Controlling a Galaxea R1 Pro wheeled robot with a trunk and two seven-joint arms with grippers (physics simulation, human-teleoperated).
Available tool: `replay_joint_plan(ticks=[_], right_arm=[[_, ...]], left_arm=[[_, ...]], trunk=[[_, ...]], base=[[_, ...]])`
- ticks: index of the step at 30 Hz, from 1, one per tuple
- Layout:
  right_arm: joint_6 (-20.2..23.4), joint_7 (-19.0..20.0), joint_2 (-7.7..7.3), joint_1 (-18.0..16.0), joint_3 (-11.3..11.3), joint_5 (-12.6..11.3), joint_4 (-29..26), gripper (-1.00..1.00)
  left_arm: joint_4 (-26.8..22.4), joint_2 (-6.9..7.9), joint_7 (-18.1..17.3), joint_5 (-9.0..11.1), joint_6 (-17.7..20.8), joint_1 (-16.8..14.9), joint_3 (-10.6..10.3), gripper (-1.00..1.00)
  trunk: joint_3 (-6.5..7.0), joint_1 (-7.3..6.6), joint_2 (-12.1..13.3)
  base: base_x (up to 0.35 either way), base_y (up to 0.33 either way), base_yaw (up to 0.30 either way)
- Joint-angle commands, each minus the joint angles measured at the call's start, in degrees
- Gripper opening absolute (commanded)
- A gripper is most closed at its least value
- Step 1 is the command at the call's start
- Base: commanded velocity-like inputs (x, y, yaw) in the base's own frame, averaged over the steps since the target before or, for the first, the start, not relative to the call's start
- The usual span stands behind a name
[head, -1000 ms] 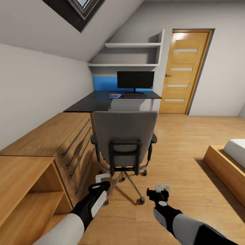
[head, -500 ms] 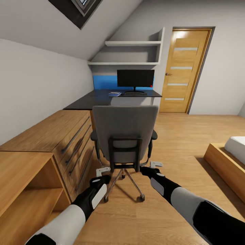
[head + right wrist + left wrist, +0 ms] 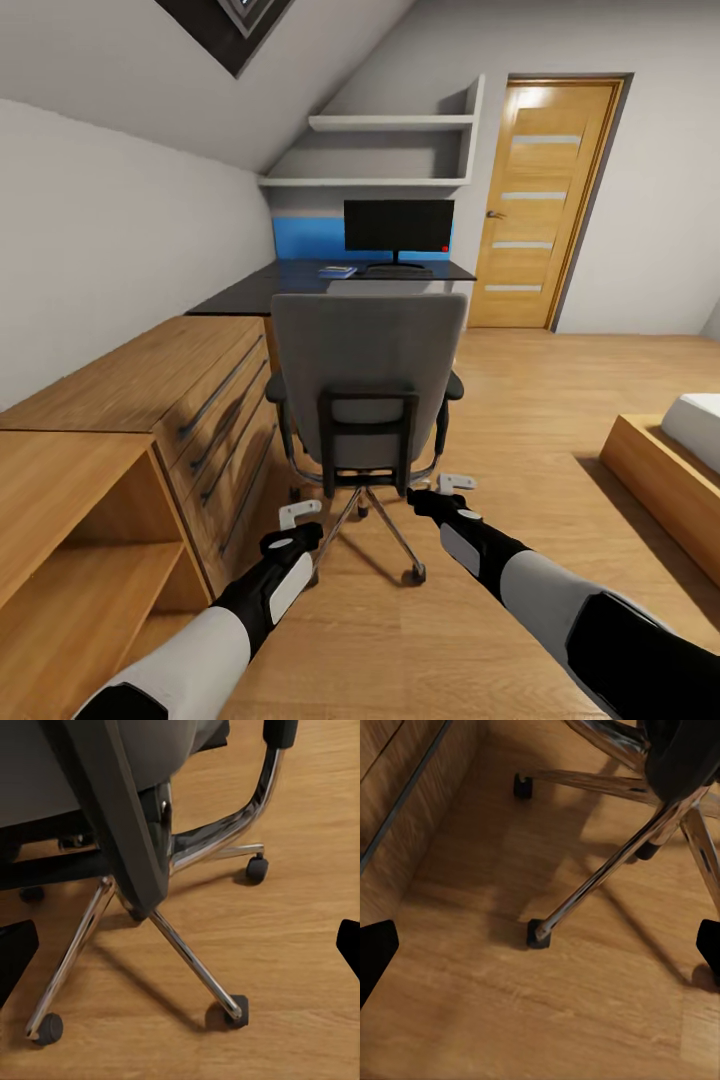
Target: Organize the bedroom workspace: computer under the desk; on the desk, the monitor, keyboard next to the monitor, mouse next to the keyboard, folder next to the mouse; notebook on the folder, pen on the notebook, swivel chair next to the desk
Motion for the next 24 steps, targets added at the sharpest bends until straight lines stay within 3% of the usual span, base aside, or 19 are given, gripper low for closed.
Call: replay_joint_plan(ticks=[1,9,10,14,15,24], right_arm=[[-0.2,-0.3,0.01,0.0,0.5,-0.6,-0.1,1.0],[-1.8,-0.2,0.06,0.1,0.6,-0.3,0.0,1.0],[-2.2,-0.2,-0.01,0.3,0.6,1.0,0.1,1.0],[-2.8,-0.2,-0.03,0.5,0.6,1.8,0.2,1.0],[-4.8,-0.2,0.0,0.7,0.6,2.2,0.2,1.0],[-6.6,-0.2,-0.08,1.3,0.6,2.4,0.1,1.0]], left_arm=[[0.0,0.0,0.4,0.0,0.3,0.0,-0.2,1.0],[0.2,0.0,0.4,0.0,0.2,0.0,-0.2,1.0],[0.4,0.0,0.4,0.1,0.3,0.0,-0.3,1.0],[0.9,0.0,0.4,0.1,0.3,0.0,-0.5,1.0],[1.3,0.0,0.4,0.0,0.4,0.0,-0.7,1.0],[0.1,0.0,0.5,0.0,1.4,0.0,-1.0,1.0]], trunk=[[-0.24,0.21,-0.4],[-1.68,1.97,-3.6],[-1.86,2.19,-4.1],[-2.57,3.07,-5.7],[-2.75,3.29,-6.1],[-4.37,5.27,-9.7]], base=[[0.0,0.0,0.0],[0.0,0.0,0.0],[0.0,0.0,0.0],[0.0,0.0,0.0],[0.0,0.0,0.0],[0.0,0.0,0.0]])
